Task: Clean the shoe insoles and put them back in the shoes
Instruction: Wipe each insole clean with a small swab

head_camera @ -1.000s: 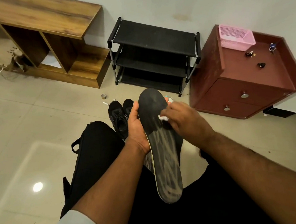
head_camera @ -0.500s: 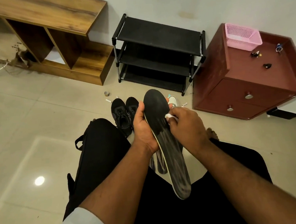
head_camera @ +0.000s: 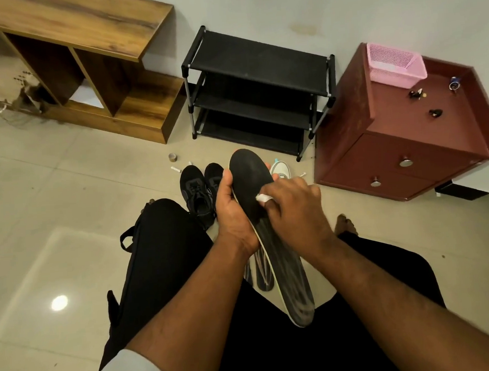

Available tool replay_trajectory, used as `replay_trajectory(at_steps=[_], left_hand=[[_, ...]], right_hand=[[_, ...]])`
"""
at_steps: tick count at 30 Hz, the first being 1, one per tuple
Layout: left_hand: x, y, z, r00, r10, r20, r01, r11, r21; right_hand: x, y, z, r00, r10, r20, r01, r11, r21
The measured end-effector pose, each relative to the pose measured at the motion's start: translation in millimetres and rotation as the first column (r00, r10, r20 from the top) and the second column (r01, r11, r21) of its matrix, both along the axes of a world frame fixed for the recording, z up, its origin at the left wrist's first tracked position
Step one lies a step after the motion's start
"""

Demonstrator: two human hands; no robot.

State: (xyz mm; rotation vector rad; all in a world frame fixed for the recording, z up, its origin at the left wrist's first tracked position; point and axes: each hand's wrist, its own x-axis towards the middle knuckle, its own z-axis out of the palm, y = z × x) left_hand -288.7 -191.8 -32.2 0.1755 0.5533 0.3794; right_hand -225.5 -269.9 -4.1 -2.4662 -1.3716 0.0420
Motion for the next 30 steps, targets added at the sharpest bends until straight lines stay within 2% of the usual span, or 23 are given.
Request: replay_trajectory(at_steps=[5, 11, 15, 18, 22, 24, 27, 30], left_hand=[[0, 1, -2, 1.000, -0.007, -0.007, 0.007, 1.000, -0.003], [5, -1, -1, 1.000, 0.027, 0.006, -0.027, 1.000, -0.008], [2, 2, -7, 0.997, 0.060, -0.055, -0.058, 0.997, 0.043], [1, 2, -6, 0.999, 0.038, -0.029, -0.038, 0.999, 0.015], [3, -2, -3, 1.000, 0.012, -0.005, -0.012, 0.999, -0.035], [3, -1, -4, 1.000, 0.022, -0.022, -0.023, 0.999, -0.023], [3, 0, -6, 0.998, 0.046, -0.042, -0.046, 0.999, 0.011], [3, -2, -12, 0.998, 0.065, -0.028, -0.065, 0.998, -0.017]], right_hand=[[-3, -4, -2, 0.991, 0.133, -0.015, -0.133, 0.991, 0.022], [10, -7, -9, 0.976, -0.070, -0.208, 0.083, 0.995, 0.053], [-19, 1, 1, 0.956, 0.064, -0.286, -0.022, 0.988, 0.150], [-13, 0, -1, 0.957, 0.085, -0.278, -0.039, 0.985, 0.167], [11, 1, -14, 0.970, -0.066, -0.235, 0.100, 0.986, 0.136], [10, 6, -13, 0.969, -0.091, -0.232, 0.130, 0.979, 0.159], [-8, 16, -2, 0.970, 0.008, -0.241, 0.051, 0.971, 0.235], [-19, 21, 1, 0.973, 0.092, -0.212, -0.035, 0.966, 0.256]])
